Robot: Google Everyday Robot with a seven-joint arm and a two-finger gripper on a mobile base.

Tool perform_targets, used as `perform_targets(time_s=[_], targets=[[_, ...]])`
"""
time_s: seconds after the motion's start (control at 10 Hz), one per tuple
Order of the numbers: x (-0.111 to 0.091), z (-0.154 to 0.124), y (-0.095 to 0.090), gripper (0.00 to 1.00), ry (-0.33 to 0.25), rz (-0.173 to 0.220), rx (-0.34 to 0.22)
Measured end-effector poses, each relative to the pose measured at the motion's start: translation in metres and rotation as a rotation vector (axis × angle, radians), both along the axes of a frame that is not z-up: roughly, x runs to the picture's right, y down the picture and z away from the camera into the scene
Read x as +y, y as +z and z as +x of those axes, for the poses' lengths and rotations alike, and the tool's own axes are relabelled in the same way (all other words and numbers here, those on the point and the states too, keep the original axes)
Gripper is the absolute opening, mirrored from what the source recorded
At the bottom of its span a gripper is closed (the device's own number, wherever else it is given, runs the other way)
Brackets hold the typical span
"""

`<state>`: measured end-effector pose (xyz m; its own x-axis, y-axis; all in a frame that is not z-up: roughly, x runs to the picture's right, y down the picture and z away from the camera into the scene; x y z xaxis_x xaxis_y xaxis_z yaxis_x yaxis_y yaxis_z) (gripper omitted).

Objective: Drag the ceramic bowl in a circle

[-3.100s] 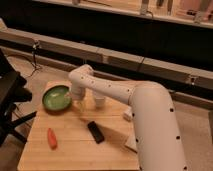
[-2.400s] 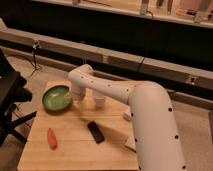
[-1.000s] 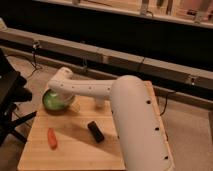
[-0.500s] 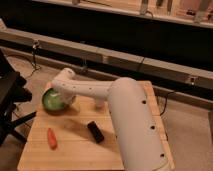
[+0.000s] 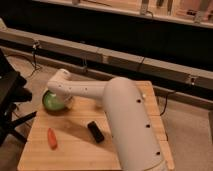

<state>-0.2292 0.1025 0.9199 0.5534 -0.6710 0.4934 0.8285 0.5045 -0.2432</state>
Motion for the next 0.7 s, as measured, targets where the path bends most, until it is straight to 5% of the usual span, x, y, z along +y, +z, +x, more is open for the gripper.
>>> perform_targets(time_s=[0.2,0.7], targets=[[-0.002,0.004,-0.008,0.00,0.052,-0.025,-0.046],[0.015,0.022,-0.037,0.00,0.193,-0.174,-0.137]])
